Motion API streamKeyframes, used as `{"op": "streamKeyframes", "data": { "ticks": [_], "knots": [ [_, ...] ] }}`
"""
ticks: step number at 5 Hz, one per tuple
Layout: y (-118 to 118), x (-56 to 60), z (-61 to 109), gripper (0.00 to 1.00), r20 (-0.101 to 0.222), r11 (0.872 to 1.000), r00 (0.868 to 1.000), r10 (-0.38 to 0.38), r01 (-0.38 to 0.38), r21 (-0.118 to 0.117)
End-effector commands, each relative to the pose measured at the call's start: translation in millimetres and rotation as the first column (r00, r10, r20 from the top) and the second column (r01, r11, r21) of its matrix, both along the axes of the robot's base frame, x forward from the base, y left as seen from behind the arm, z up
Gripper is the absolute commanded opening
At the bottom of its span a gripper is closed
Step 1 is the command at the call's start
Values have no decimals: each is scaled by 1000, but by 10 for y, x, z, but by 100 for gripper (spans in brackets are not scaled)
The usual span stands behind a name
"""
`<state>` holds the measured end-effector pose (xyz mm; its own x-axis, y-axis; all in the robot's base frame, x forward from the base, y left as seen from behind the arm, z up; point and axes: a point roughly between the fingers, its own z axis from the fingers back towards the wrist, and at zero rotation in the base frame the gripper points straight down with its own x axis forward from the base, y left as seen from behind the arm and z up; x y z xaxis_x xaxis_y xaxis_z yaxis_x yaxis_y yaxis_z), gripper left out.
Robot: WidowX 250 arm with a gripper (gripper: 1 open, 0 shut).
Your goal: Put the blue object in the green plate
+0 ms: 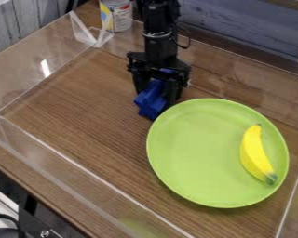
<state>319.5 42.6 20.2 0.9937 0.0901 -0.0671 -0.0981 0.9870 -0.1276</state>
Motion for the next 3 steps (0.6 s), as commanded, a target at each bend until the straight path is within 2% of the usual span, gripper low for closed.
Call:
{"op": "streamKeyframes", "data": {
  "ticks": [1,3],
  "knots": [
    [-44,-84,-25,0,-26,1000,1000,11,-12,-13],
    [-75,-102,-9,0,-28,1000,1000,13,-14,-21]
  ]
}}
